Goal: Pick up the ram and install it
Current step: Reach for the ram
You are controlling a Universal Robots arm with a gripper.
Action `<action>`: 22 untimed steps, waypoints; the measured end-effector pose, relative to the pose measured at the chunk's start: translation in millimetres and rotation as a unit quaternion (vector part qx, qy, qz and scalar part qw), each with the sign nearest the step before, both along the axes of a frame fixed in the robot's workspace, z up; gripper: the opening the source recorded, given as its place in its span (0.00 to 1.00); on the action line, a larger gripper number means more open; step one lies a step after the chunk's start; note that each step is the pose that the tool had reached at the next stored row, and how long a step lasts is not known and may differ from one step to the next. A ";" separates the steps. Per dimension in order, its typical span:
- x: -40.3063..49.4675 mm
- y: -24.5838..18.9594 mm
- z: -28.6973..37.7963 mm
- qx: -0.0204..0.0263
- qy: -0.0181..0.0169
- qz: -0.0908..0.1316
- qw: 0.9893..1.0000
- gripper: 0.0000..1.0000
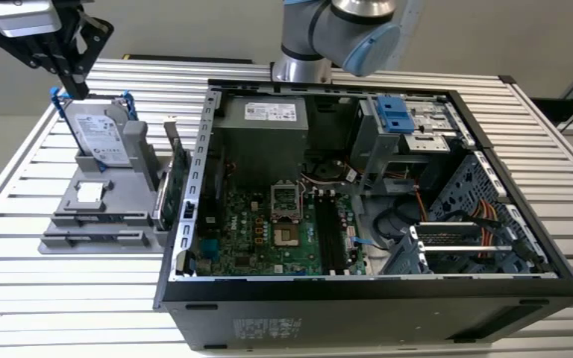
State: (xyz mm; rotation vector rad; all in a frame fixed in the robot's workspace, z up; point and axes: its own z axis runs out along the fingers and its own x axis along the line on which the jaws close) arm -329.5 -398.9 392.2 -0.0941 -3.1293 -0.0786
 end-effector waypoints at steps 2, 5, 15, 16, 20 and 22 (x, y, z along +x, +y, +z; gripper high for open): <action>-1.4 0.0 0.0 0.000 0.000 0.000 1.000 0.00; -4.3 0.0 -0.1 0.000 0.000 0.000 1.000 0.00; -12.3 0.0 -0.3 0.001 0.000 0.000 1.000 0.00; -12.3 0.0 -0.3 0.001 0.000 0.000 1.000 0.00; -12.5 -1.7 -0.4 0.001 0.000 0.000 1.000 0.00; -12.4 -4.7 -0.4 0.001 0.001 0.000 1.000 0.00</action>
